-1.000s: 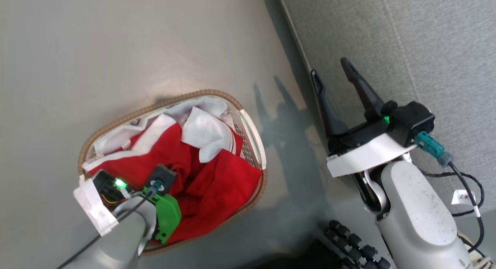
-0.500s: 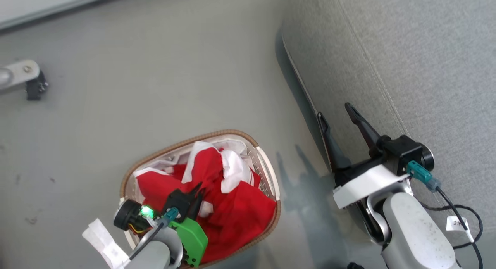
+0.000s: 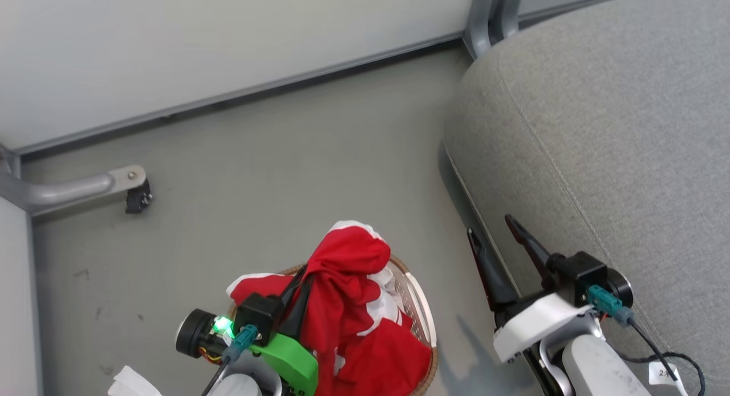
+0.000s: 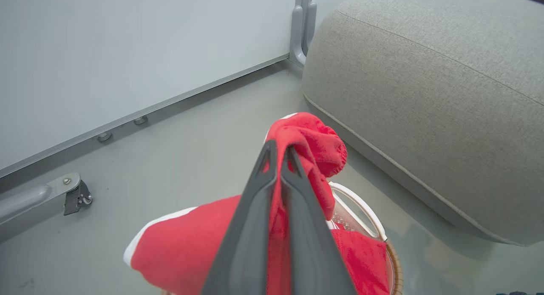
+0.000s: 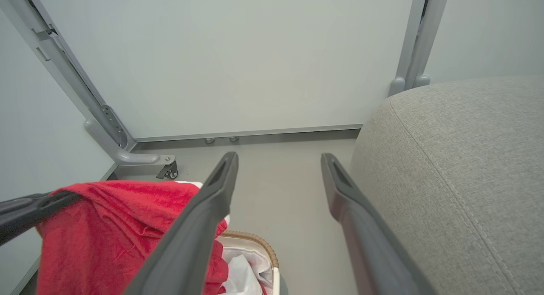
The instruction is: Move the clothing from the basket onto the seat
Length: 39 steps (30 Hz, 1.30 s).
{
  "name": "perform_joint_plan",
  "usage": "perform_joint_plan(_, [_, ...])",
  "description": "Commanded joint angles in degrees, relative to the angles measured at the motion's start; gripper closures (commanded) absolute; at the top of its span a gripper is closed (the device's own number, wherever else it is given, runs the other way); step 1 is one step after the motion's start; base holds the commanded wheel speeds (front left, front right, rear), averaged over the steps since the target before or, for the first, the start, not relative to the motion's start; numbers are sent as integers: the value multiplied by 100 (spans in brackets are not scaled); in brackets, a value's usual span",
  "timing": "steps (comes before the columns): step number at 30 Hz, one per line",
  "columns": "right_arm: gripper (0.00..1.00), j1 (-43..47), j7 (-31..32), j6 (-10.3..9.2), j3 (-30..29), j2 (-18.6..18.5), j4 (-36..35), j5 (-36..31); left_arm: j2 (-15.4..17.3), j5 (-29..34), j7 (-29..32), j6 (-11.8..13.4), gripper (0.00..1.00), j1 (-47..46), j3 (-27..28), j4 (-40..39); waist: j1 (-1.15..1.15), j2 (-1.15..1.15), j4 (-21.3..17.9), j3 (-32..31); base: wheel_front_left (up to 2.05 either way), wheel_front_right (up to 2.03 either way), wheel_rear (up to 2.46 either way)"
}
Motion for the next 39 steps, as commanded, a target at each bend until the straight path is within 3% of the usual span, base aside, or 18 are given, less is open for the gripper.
perform_joint_plan(1, [0,157,-27,-4,11,-23,38,-32,-44,80,-1,-37,100,113,92,-115,1,0,204,-479,0,0,0])
perform_joint_plan(10, [0,547,-27,-4,126,-23,164,-50,-288,87,-1,-139,100,70,628,-767,1,0,226,-851,0,0,0])
perform_joint_plan(17, [0,719,-27,-4,238,-23,243,-73,-351,8,-1,-179,100,-273,720,-1046,1,0,256,-995,0,0,0])
perform_joint_plan(27, [0,690,-27,-4,753,-20,178,-168,-362,-296,-1,-132,100,-615,401,-1415,1,0,377,-1087,0,0,0])
perform_joint_plan(39, [0,-350,-27,-4,1947,-86,496,-46,-362,-489,-1,-33,100,-735,-96,-1492,1,0,748,-1045,0,0,0])
